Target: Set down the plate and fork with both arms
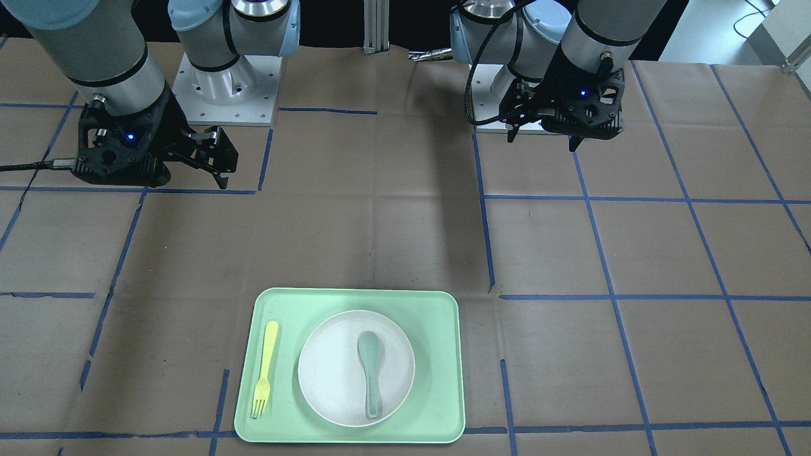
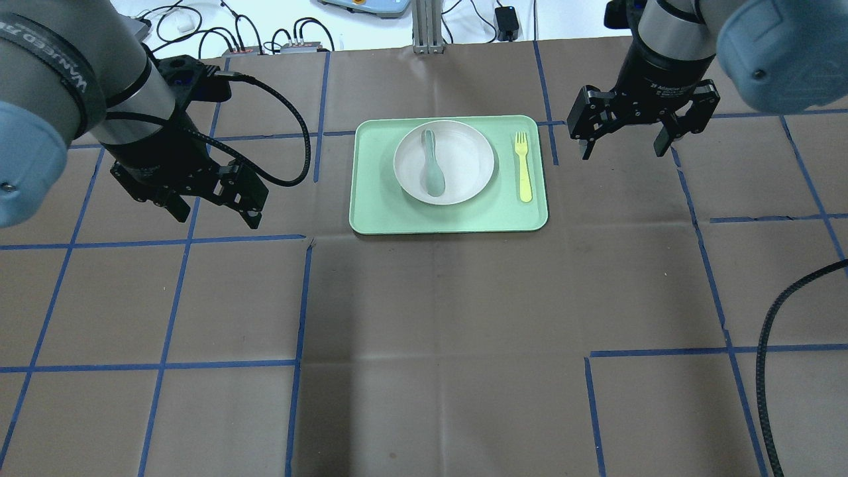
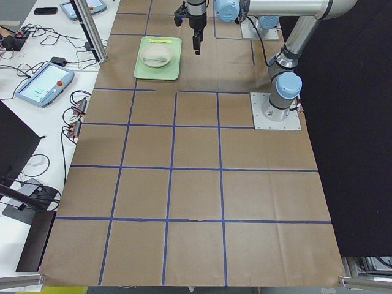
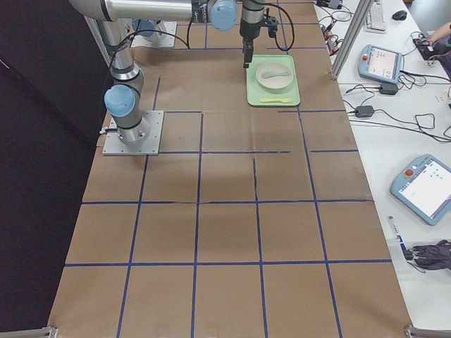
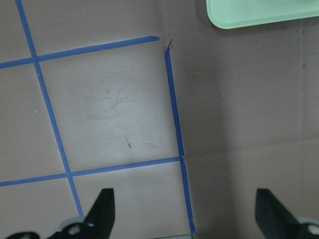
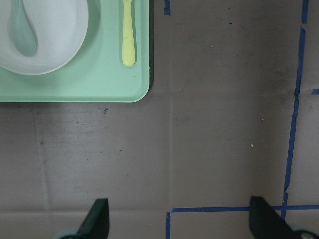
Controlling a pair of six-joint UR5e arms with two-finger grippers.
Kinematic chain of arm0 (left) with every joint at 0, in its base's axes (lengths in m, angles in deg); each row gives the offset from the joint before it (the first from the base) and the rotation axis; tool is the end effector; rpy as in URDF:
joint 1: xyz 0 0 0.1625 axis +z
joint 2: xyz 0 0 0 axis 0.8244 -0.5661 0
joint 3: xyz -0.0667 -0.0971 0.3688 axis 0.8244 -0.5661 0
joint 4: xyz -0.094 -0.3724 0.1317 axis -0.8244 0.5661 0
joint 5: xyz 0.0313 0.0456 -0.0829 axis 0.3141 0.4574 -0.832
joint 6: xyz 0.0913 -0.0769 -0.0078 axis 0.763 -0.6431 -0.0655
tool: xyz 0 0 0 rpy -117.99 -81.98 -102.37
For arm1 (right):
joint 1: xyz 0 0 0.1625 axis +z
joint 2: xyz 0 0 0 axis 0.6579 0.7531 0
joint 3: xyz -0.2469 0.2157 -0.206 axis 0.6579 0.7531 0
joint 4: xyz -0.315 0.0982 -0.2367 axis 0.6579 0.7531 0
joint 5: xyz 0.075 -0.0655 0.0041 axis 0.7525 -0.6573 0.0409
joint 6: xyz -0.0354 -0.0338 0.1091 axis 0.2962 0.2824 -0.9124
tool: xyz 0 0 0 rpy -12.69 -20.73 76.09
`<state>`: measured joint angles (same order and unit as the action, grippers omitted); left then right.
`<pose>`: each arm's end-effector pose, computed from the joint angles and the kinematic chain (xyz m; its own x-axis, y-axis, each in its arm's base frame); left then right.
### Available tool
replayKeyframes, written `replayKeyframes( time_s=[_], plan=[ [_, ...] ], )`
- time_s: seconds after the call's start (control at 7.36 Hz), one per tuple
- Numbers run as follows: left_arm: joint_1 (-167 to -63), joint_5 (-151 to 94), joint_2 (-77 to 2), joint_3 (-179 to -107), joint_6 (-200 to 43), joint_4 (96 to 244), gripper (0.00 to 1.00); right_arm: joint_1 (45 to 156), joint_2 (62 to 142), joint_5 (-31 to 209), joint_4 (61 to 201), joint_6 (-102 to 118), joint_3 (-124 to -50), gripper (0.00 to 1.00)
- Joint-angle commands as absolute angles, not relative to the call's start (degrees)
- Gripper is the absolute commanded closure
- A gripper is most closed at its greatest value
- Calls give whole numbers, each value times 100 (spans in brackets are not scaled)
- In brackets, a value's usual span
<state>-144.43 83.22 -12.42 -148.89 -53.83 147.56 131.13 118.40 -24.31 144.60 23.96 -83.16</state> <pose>-0.1250 -0.4386 0.4106 -0.9886 0.1498 0.0153 0.1506 0.9846 0.0888 0.1326 -0.5028 0.4059 -1.0000 0.0077 0.0049 0.0079 0.9990 0.0437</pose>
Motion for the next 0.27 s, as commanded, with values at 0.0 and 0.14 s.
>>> replayKeyframes(
  time_s=[0.0,0.14],
  plan=[
    [-14438,8322,-1236,-14888,-5391,14756,0,13114,11845,-2431,14459,2396,-8315,0],
    [-14447,8322,-1227,-14896,-5391,14756,0,13114,11845,-2440,14459,2396,-8324,0]
  ],
)
